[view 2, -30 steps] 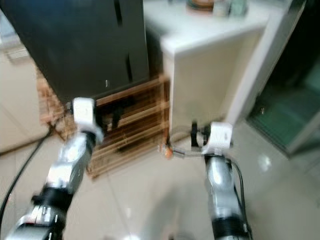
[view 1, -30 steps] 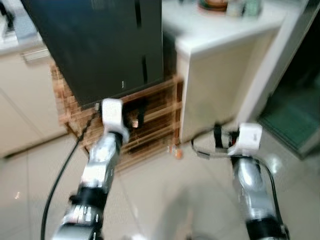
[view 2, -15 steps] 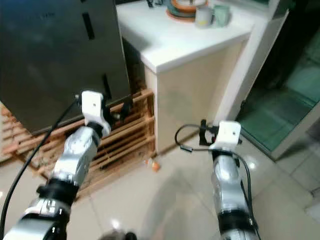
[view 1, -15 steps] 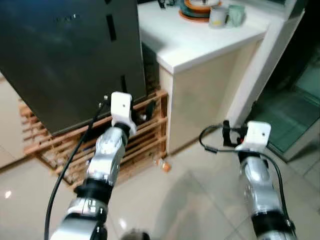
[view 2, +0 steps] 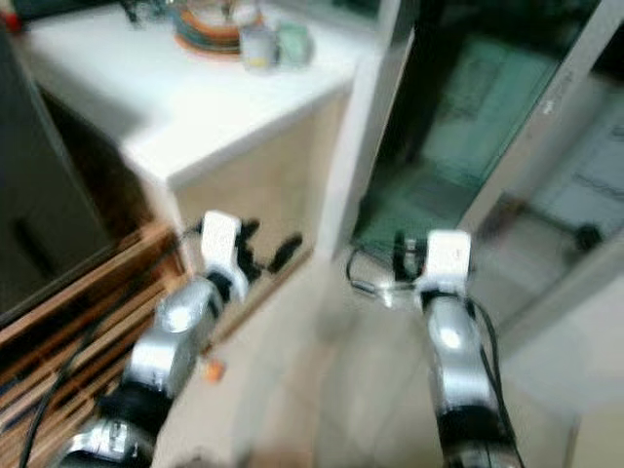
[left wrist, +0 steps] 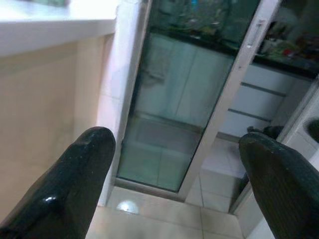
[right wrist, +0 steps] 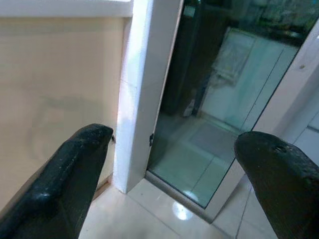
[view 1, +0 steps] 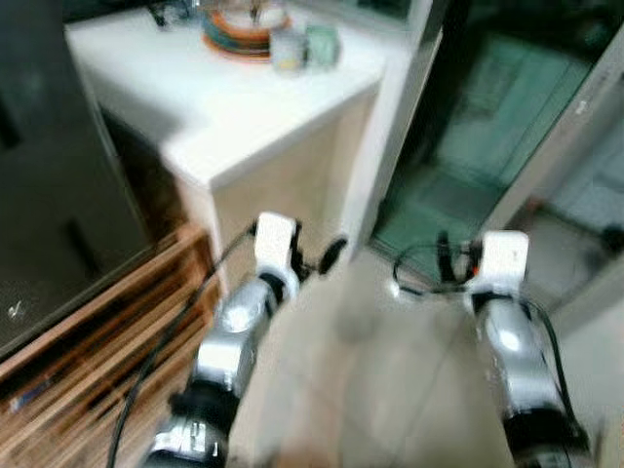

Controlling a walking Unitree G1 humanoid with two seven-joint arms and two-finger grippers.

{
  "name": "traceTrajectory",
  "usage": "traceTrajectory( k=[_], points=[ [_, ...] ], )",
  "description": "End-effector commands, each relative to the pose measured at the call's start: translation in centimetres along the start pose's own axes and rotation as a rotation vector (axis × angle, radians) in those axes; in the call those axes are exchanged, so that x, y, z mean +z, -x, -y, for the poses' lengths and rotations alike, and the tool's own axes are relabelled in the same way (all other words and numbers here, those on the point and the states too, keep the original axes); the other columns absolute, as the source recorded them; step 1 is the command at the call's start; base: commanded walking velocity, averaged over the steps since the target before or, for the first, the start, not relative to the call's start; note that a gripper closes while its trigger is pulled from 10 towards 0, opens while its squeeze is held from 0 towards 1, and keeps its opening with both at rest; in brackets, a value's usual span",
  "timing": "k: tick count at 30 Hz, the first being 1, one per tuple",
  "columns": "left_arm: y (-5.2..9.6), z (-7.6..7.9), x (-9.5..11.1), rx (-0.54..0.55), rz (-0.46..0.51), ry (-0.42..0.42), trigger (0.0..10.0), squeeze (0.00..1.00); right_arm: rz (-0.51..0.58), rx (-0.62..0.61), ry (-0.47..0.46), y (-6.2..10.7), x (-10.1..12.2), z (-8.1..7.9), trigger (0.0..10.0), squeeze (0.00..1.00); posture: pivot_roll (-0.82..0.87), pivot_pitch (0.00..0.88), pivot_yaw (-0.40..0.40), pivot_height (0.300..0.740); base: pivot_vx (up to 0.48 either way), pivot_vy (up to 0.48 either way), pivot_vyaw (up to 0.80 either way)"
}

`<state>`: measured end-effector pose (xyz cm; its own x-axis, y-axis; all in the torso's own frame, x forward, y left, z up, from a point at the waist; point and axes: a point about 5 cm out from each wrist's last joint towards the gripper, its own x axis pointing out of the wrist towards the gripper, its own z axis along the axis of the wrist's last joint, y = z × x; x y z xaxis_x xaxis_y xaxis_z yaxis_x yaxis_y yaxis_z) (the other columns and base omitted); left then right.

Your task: Restocking fridge

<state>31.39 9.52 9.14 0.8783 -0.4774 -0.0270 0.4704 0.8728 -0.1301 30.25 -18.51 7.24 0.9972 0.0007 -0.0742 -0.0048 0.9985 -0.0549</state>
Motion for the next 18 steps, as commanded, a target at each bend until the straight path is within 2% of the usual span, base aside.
traceTrajectory(
  k=[1,3,5,8,15,18],
  points=[
    [-0.5,1.1,0.1,-0.032,0.007,0.015,10.0,0.00,-0.017,-0.033,0.013,0.1,-0.1,1.4,10.0,0.00,-0.10,0.000,-0.094,0.740,0.469,0.000,-0.80],
    [-0.5,1.0,0.3,-0.034,0.006,0.002,10.0,0.00,-0.028,-0.024,0.015,-0.1,-0.2,1.2,10.0,0.00,-0.09,0.000,-0.094,0.740,0.472,0.000,-0.80],
    [-0.4,0.8,0.5,-0.035,-0.010,-0.051,10.0,0.00,-0.038,-0.011,-0.006,-0.2,-0.4,0.8,10.0,0.00,-0.08,0.000,-0.087,0.740,0.472,0.000,-0.80],
    [-0.2,0.1,1.0,-0.032,-0.034,-0.130,10.0,0.00,-0.045,-0.030,-0.037,-0.2,-0.7,0.8,10.0,0.00,-0.07,0.000,-0.074,0.740,0.472,0.000,0.00],
    [0.3,-0.4,1.6,-0.062,-0.035,-0.140,10.0,0.00,-0.056,-0.032,-0.050,-0.1,-1.1,0.3,10.0,0.00,-0.06,0.000,-0.062,0.740,0.472,0.000,0.00],
    [0.1,-0.1,1.6,-0.068,-0.039,-0.139,10.0,0.00,-0.059,-0.030,-0.044,-0.1,-1.1,0.3,10.0,0.00,-0.07,0.000,-0.065,0.740,0.472,0.000,-0.67]
  ],
)
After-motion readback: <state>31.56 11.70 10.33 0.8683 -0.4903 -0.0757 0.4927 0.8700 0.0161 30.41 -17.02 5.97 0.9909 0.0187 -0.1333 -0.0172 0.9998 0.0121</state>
